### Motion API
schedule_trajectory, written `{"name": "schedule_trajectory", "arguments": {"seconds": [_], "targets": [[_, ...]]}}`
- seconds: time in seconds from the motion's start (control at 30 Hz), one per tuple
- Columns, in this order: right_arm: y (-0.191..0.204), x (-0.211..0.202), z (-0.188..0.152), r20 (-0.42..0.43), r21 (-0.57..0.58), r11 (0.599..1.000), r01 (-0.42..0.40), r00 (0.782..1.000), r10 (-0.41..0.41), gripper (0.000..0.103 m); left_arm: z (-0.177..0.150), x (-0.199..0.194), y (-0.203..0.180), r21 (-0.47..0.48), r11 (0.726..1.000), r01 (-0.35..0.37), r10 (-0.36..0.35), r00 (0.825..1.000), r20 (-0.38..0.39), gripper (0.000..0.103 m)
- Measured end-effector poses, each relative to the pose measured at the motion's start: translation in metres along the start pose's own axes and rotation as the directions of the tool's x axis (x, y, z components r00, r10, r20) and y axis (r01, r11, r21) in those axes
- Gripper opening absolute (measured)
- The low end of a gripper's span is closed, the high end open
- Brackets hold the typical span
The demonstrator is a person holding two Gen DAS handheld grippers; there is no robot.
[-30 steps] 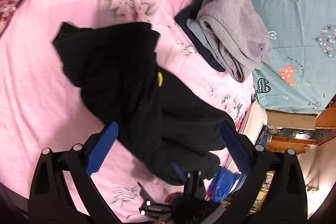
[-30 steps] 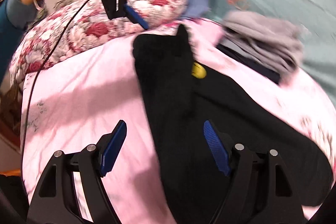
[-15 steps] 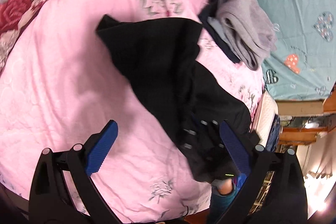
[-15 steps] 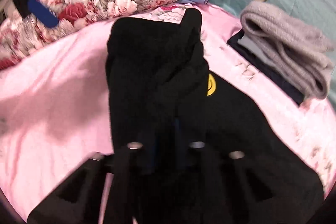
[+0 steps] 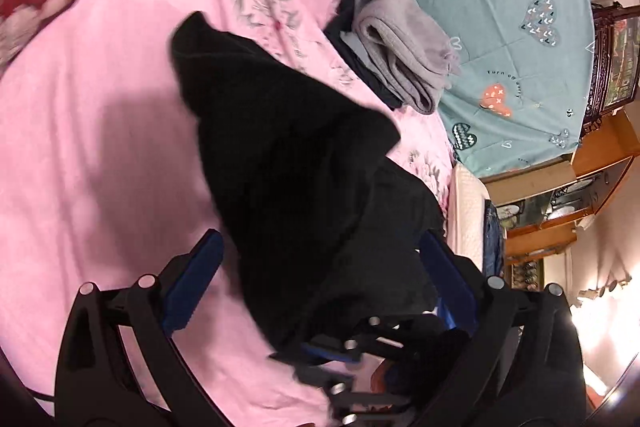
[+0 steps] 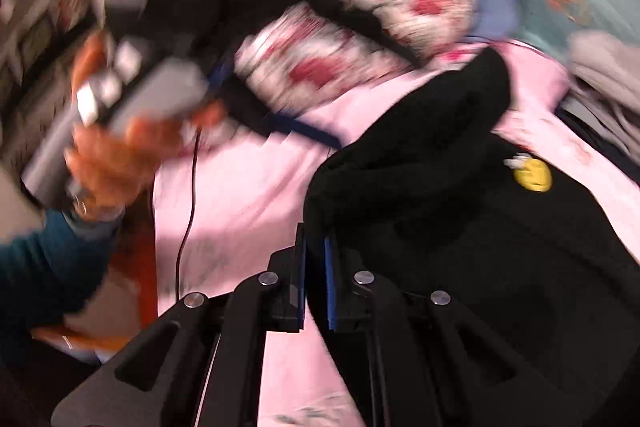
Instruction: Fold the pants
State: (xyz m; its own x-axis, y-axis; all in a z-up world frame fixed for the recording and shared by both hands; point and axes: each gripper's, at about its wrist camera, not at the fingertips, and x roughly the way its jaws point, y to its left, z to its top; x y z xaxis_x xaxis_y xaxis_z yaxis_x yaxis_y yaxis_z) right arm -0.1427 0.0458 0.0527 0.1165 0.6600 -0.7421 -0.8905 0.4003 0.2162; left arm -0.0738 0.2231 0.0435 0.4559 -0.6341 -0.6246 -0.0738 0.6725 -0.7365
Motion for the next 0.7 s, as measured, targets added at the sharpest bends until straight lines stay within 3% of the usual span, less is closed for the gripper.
{"name": "schedule_trajectory", "arguments": {"seconds": [0.07, 0.13, 0.17, 0.23, 0.3, 0.37, 0.43, 0.53, 0.63, 0.7], "targets": [[0.011, 0.018, -0.010, -0.071, -0.013, 0.998, -0.063, 0.996, 0.062, 0.017, -0.018, -0.018, 0.019, -0.023, 0.999, -0.022, 0.023, 0.998, 0.055, 0.100], [0.006, 0.025, -0.017, -0.080, 0.047, 0.988, -0.150, 0.985, 0.153, 0.019, -0.032, -0.037, 0.041, -0.076, 0.997, -0.025, 0.034, 0.993, 0.112, 0.100], [-0.001, 0.022, -0.018, -0.059, 0.088, 0.980, -0.177, 0.981, 0.183, 0.020, -0.037, -0.045, 0.052, -0.094, 0.995, -0.030, 0.042, 0.990, 0.134, 0.100], [-0.024, 0.011, -0.019, 0.021, 0.202, 0.956, -0.210, 0.977, 0.210, 0.043, -0.049, -0.061, 0.067, -0.108, 0.993, -0.038, 0.057, 0.981, 0.186, 0.100], [-0.046, -0.001, -0.020, 0.100, 0.313, 0.924, -0.220, 0.975, 0.198, 0.054, -0.059, -0.068, 0.074, -0.099, 0.994, -0.040, 0.060, 0.976, 0.211, 0.100], [-0.070, -0.010, -0.021, 0.141, 0.397, 0.889, -0.228, 0.972, 0.187, 0.054, -0.065, -0.062, 0.075, -0.088, 0.996, -0.022, 0.039, 0.981, 0.192, 0.101], [-0.085, -0.026, -0.028, 0.168, 0.448, 0.869, -0.210, 0.974, 0.149, 0.054, -0.067, -0.043, 0.074, -0.095, 0.994, -0.044, 0.055, 0.992, 0.114, 0.101], [-0.097, -0.063, -0.051, 0.205, 0.477, 0.863, -0.168, 0.976, 0.077, 0.056, -0.065, -0.021, 0.082, -0.138, 0.988, -0.072, 0.080, 0.995, 0.052, 0.101], [-0.106, -0.109, -0.087, 0.229, 0.517, 0.850, -0.103, 0.973, -0.022, 0.057, -0.062, -0.010, 0.093, -0.170, 0.980, -0.101, 0.112, 0.992, 0.058, 0.101], [-0.116, -0.159, -0.129, 0.251, 0.579, 0.815, -0.028, 0.957, -0.145, 0.057, -0.059, -0.009, 0.092, -0.153, 0.983, -0.106, 0.118, 0.990, 0.076, 0.101]]}}
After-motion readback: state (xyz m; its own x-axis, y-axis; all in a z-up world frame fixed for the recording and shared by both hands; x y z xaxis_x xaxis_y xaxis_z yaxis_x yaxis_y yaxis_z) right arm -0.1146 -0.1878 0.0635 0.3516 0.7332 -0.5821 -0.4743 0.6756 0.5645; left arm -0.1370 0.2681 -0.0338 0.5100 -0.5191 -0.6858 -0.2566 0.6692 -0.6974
